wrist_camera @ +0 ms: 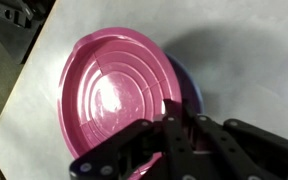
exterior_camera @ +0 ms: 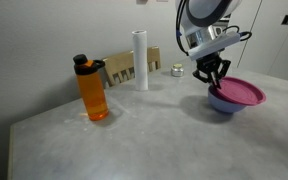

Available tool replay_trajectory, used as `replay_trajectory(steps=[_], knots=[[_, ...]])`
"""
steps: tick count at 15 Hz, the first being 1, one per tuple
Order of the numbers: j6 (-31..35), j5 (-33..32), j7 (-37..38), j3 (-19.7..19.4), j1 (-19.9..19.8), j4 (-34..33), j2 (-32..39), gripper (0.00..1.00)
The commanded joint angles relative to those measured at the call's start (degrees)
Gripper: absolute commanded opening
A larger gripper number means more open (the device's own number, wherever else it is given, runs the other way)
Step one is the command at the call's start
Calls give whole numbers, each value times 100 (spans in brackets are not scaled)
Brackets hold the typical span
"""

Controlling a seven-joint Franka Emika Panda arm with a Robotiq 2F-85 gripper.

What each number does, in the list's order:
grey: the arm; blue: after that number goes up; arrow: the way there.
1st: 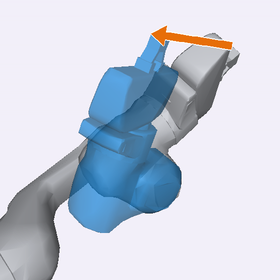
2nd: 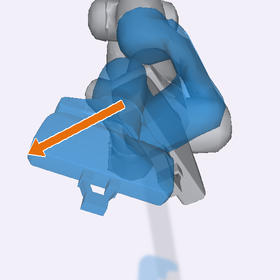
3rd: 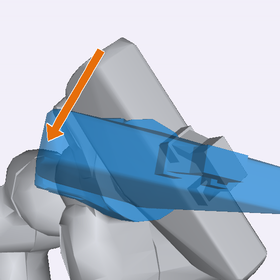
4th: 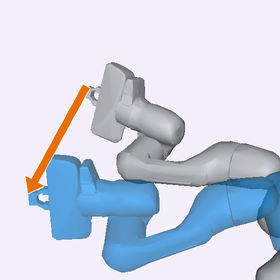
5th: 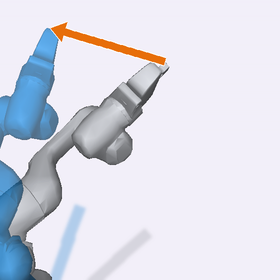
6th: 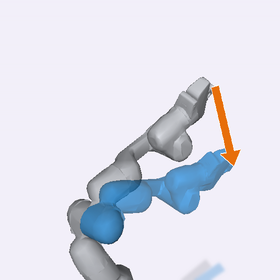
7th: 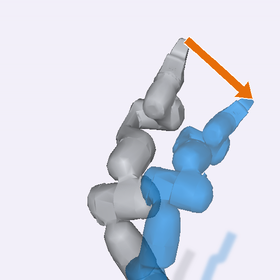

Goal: Put the pink lid on the bowl

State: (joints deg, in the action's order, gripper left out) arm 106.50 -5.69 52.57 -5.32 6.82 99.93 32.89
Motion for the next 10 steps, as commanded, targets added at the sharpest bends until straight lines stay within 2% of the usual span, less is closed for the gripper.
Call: replay_trajectory(steps=[1, 10], knots=[[72, -84, -223, -69, -117, 188, -245, 3], [-257, 319, -806, 133, -150, -114, -178, 3]])
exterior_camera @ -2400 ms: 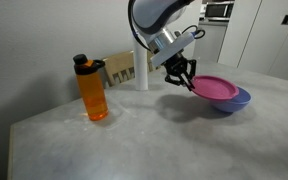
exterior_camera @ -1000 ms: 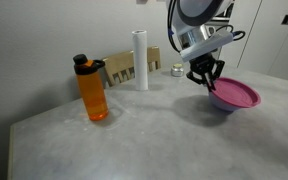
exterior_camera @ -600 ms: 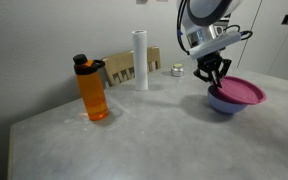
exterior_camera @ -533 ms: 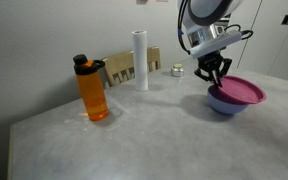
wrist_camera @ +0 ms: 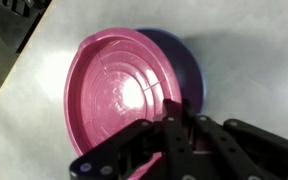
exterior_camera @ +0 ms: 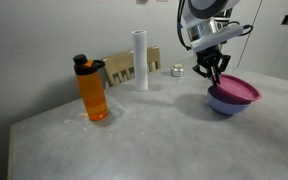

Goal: Put the pink lid on the bowl

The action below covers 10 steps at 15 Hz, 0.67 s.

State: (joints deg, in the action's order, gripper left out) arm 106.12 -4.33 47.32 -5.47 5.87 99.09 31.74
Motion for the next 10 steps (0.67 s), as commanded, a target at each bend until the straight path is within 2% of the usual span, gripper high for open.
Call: replay_trajectory(steps=[1, 10], knots=[[-320, 222, -286, 174, -21, -47, -57, 3], [-581, 72, -250, 181, 105, -262, 133, 3]])
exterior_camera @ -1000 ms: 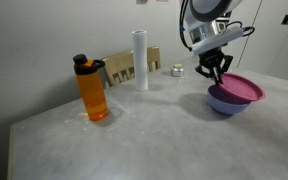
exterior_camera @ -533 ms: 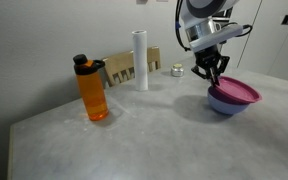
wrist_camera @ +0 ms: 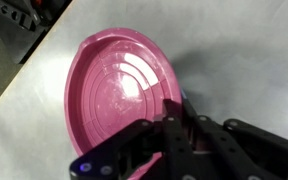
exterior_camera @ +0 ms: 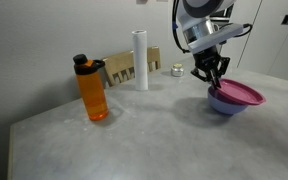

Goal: Put the pink lid on the bowl

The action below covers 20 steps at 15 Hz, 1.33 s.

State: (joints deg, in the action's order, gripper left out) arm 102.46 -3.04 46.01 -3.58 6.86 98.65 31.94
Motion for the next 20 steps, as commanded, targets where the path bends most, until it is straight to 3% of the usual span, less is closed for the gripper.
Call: replay_trajectory(steps=[1, 8, 20], knots=[[-237, -77, -131, -7, 12, -283, 159, 3], [-413, -101, -313, 29, 67, -741, 588, 3], [-754, -137, -163, -51, 144, -968, 820, 3]])
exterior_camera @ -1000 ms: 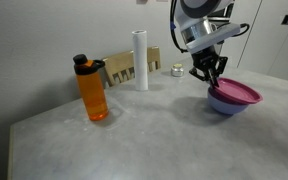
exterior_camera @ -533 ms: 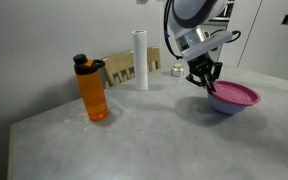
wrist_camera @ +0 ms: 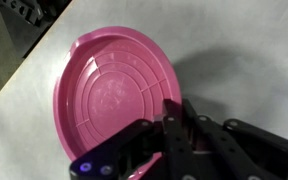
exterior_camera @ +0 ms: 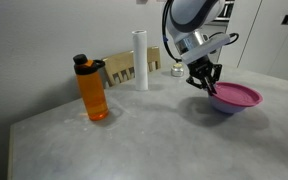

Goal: Put the pink lid on the bowl

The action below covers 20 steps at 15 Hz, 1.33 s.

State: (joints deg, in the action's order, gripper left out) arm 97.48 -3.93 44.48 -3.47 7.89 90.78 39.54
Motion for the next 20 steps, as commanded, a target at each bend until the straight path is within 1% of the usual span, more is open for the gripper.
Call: replay_trajectory(steps=[1, 9, 16, 17, 18, 20], knots=[[-294, -55, -4, -69, 38, -194, 53, 3], [-376, -54, -22, -117, 1, -234, 65, 3], [-300, -58, -74, -131, -32, -250, 125, 3], [-298, -54, -98, -132, -48, -264, 141, 36], [-282, -47, -96, -133, -54, -262, 142, 37], [-251, -54, -83, -137, -45, -246, 119, 50]])
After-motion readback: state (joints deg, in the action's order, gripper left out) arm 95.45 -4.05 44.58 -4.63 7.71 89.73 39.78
